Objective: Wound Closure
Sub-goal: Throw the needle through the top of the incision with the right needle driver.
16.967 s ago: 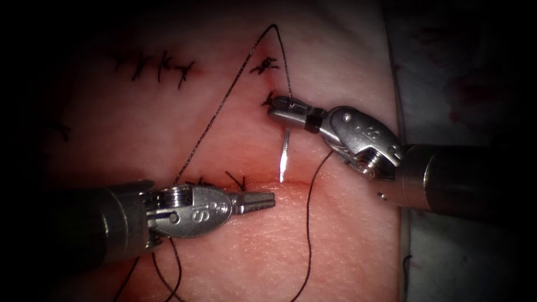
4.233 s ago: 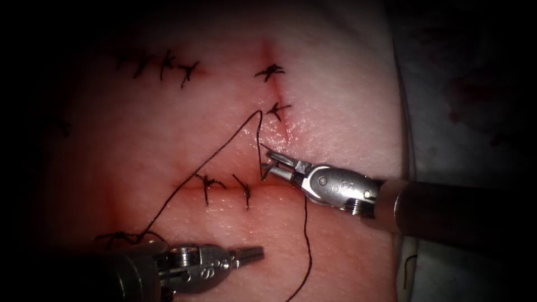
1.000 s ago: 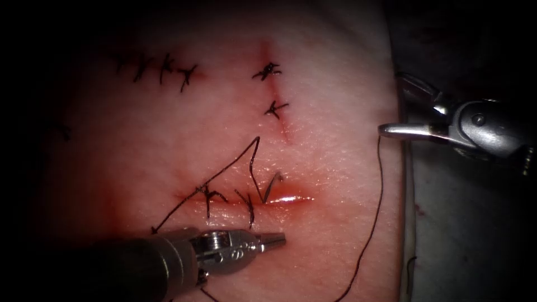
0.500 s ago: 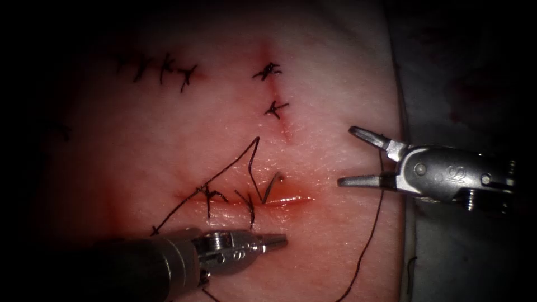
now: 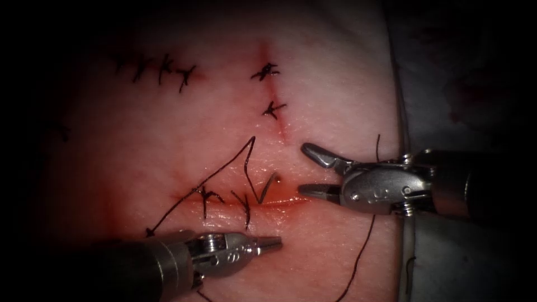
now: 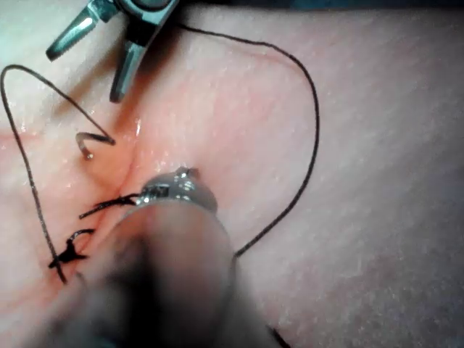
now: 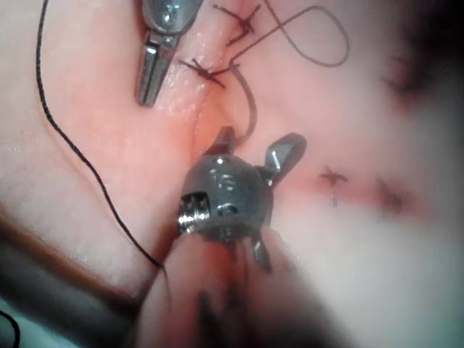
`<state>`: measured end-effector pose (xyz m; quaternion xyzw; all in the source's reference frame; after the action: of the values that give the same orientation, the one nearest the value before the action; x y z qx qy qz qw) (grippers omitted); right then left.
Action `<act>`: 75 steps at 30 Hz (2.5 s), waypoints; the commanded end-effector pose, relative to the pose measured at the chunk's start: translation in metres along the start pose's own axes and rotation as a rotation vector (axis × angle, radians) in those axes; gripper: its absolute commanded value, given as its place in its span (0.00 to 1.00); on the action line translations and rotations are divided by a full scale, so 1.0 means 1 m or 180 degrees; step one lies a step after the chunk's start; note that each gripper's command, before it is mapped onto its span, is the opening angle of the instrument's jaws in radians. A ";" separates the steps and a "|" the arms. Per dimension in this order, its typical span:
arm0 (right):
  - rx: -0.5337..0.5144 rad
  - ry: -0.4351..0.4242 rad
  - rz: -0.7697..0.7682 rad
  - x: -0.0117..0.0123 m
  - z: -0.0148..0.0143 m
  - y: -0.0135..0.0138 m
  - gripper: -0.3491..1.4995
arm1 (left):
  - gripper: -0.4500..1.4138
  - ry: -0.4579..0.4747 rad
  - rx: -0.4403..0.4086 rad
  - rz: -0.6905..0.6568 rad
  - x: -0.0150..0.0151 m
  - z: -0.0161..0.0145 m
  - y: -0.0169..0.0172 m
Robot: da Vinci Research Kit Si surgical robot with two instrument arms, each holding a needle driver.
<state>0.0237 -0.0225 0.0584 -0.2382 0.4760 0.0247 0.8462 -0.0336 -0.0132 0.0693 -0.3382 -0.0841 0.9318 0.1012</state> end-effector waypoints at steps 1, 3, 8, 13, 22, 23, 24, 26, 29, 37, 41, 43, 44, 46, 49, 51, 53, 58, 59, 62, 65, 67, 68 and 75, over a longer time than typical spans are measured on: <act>0.0002 0.0049 -0.0062 0.0006 0.0021 -0.0009 0.98 | 0.00 0.0006 -0.0003 0.0003 0.0000 0.0008 0.0000; 0.0020 0.0087 -0.0132 0.0009 0.0026 -0.0014 0.98 | 0.00 0.0006 -0.0003 0.0003 0.0000 0.0007 0.0000; 0.0079 0.0066 -0.0232 0.0011 0.0036 -0.0030 0.98 | 0.00 0.0007 -0.0008 0.0000 0.0001 0.0006 0.0000; 0.0055 0.0056 -0.0376 0.0003 0.0043 -0.0036 0.98 | 0.00 0.0007 -0.0008 -0.0001 0.0002 0.0005 0.0001; 0.0053 0.0048 -0.0491 0.0006 0.0047 -0.0039 0.95 | 0.00 0.0015 -0.0019 -0.0003 0.0003 0.0003 0.0001; 0.0052 0.0045 -0.0488 0.0007 0.0048 -0.0038 0.95 | 0.00 0.0015 -0.0019 -0.0003 0.0003 0.0003 0.0001; 0.0051 0.0040 -0.0485 0.0008 0.0048 -0.0038 0.95 | 0.00 0.0015 -0.0019 -0.0003 0.0003 0.0003 0.0001; 0.0048 0.0032 -0.0515 0.0009 0.0051 -0.0036 0.95 | 0.00 0.0015 -0.0020 -0.0003 0.0003 0.0003 0.0001; 0.0026 0.0028 -0.0508 0.0009 0.0053 -0.0035 0.95 | 0.00 0.0016 -0.0022 -0.0002 0.0002 0.0003 0.0001; 0.0012 0.0034 -0.0555 0.0011 0.0053 -0.0039 0.55 | 0.00 0.0010 -0.0016 -0.0002 0.0002 0.0003 0.0001; 0.0323 -0.0146 -0.0545 0.0011 0.0055 -0.0045 0.00 | 0.00 0.0010 -0.0016 -0.0002 0.0002 0.0002 0.0002; 0.0363 -0.0152 -0.0564 0.0011 0.0055 -0.0050 0.00 | 0.00 0.0010 -0.0015 -0.0003 0.0003 0.0002 0.0002; 0.0353 -0.0142 -0.0575 0.0010 0.0054 -0.0053 0.00 | 0.00 0.0010 -0.0015 -0.0003 0.0003 0.0002 0.0002; 0.0351 -0.0139 -0.0592 0.0010 0.0051 -0.0058 0.00 | 0.00 0.0010 -0.0015 -0.0003 0.0003 0.0002 0.0002; 0.0345 -0.0162 -0.0596 0.0009 0.0049 -0.0058 0.00 | 0.00 0.0010 -0.0015 -0.0003 0.0003 0.0002 0.0002; 0.0349 -0.0160 -0.0593 0.0008 0.0048 -0.0056 0.00 | 0.00 0.0010 -0.0015 -0.0003 0.0003 0.0002 0.0002; 0.0370 -0.0105 -0.0454 0.0005 0.0048 -0.0053 0.00 | 0.00 0.0010 -0.0016 -0.0004 0.0003 0.0002 0.0002; 0.0678 0.0366 0.0754 -0.0015 0.0055 -0.0036 0.00 | 0.00 0.0012 -0.0021 -0.0006 0.0004 0.0001 0.0001; 0.0753 0.0443 0.0876 -0.0019 0.0056 -0.0033 0.00 | 0.00 0.0012 -0.0021 -0.0006 0.0004 0.0001 0.0001; 0.0984 0.0593 0.1587 -0.0041 0.0065 -0.0022 0.00 | 0.00 0.0011 -0.0019 -0.0008 0.0004 0.0001 0.0001; 0.1057 0.0677 0.1851 -0.0051 0.0070 -0.0020 0.00 | 0.00 0.0011 -0.0019 -0.0008 0.0005 0.0001 0.0002; 0.1129 0.0755 0.2128 -0.0059 0.0074 -0.0023 0.00 | 0.00 0.0011 -0.0019 -0.0008 0.0005 0.0001 0.0002; 0.1133 0.0762 0.2202 -0.0062 0.0076 -0.0025 0.00 | 0.00 0.0011 -0.0019 -0.0008 0.0005 0.0001 0.0002; 0.1191 0.0712 0.2832 -0.0074 0.0078 -0.0043 0.00 | 0.00 0.0002 -0.0013 -0.0019 0.0007 0.0000 -0.0001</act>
<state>0.0260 -0.0216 0.0690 0.1415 0.6143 0.2754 0.7258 -0.0336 -0.0128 0.0683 -0.3375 -0.0890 0.9314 0.1034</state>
